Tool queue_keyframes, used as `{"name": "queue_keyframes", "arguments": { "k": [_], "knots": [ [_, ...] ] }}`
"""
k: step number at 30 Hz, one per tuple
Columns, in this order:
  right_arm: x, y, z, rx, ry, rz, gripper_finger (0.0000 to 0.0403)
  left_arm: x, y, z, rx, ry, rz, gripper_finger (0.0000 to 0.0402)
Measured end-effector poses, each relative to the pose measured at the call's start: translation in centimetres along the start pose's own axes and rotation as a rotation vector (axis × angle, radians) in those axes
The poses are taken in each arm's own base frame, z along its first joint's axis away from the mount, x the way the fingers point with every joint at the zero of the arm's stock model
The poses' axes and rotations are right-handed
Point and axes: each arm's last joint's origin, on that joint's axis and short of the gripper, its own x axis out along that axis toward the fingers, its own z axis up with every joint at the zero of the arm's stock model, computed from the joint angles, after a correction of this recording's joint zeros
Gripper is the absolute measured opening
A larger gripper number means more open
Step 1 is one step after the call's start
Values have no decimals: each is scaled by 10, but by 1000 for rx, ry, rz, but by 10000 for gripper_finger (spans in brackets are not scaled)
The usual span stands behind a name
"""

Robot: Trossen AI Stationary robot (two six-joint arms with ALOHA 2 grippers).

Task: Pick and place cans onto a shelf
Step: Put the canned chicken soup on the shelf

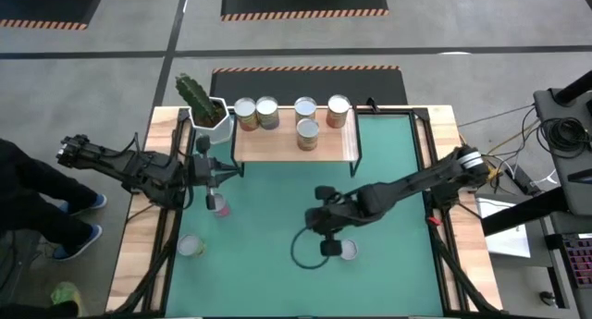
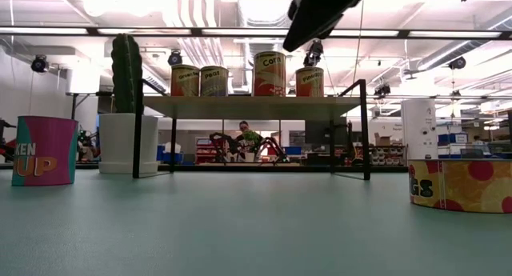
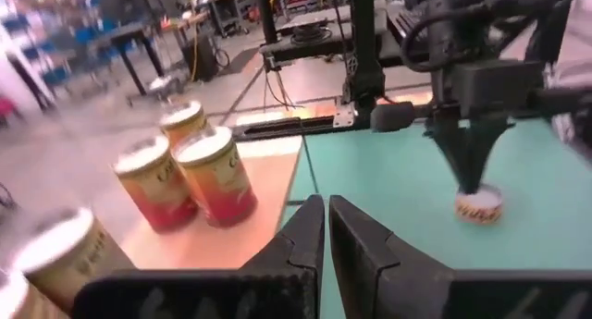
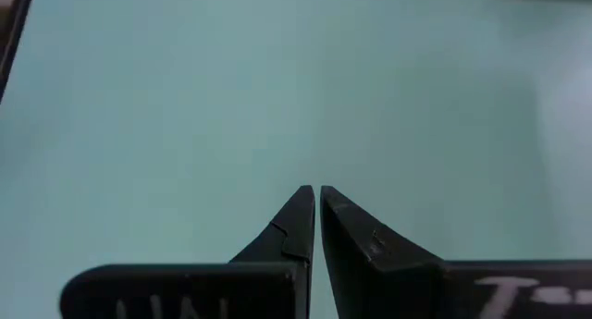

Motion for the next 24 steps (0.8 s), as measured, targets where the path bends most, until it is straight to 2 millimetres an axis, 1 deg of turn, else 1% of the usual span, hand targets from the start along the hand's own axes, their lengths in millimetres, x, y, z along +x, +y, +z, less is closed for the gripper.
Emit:
{"name": "queue_keyframes", "arguments": {
  "k": [2,5,9,14,17,19,21,24],
  "knots": [
    [-6,-2,-7,-20,-66,-2,12,0,-1,-3,-65,33,-2,3],
    [-15,-7,-20,-49,-150,-14,12,3,-3,-14,-181,134,4,1],
    [-30,-13,-33,-97,-289,-70,12,7,-8,-35,-336,345,39,0],
    [-51,-18,-43,-190,-484,-114,12,14,-20,-54,-515,616,-67,0],
    [-62,-21,-45,-252,-594,-139,12,18,-28,-58,-596,755,-154,0],
    [-70,-21,-45,-287,-656,-157,12,20,-31,-59,-636,849,-162,0],
    [-76,-22,-45,-318,-693,-173,12,21,-32,-58,-653,939,-118,0],
    [-81,-23,-42,-353,-728,-192,12,22,-33,-56,-632,1074,-39,0]
  ]
}}
